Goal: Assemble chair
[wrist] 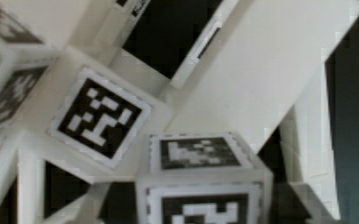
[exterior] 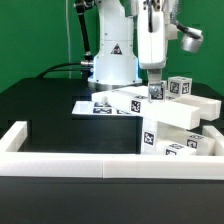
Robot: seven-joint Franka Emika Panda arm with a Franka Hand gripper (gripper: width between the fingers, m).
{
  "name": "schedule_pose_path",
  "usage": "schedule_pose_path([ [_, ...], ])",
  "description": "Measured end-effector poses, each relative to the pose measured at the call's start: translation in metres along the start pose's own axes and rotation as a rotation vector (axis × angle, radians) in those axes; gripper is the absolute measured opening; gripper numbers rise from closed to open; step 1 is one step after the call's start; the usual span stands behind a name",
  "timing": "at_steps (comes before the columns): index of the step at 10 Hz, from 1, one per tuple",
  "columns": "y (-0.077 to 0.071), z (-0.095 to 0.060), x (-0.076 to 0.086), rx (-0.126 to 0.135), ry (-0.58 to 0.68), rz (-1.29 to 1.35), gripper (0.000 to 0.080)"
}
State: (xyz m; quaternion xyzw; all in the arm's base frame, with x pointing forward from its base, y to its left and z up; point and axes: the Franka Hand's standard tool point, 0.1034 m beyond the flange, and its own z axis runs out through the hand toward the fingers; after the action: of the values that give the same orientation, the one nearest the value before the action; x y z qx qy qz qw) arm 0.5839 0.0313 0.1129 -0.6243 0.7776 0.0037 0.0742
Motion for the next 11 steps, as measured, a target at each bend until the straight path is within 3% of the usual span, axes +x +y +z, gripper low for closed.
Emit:
schedule_pose_path([
  [4, -0.0004, 0.0001, -0.0005, 0.003, -0.01, 0.055, 0.0306],
  [5, -0.0004, 0.0002, -0.0006, 0.003, -0.01, 0.021, 0.0512],
  [6, -0.0006, 0.0002, -0.0007, 0.003, -0.01, -0.02, 0.0512],
  [7, -0.0007, 0.0001, -0.0008, 0.003, -0.009, -0.119, 0.0619],
  [11, -0.0016, -0.0006, -0.0024, 0.004, -0.008, -0.471, 0.0649],
])
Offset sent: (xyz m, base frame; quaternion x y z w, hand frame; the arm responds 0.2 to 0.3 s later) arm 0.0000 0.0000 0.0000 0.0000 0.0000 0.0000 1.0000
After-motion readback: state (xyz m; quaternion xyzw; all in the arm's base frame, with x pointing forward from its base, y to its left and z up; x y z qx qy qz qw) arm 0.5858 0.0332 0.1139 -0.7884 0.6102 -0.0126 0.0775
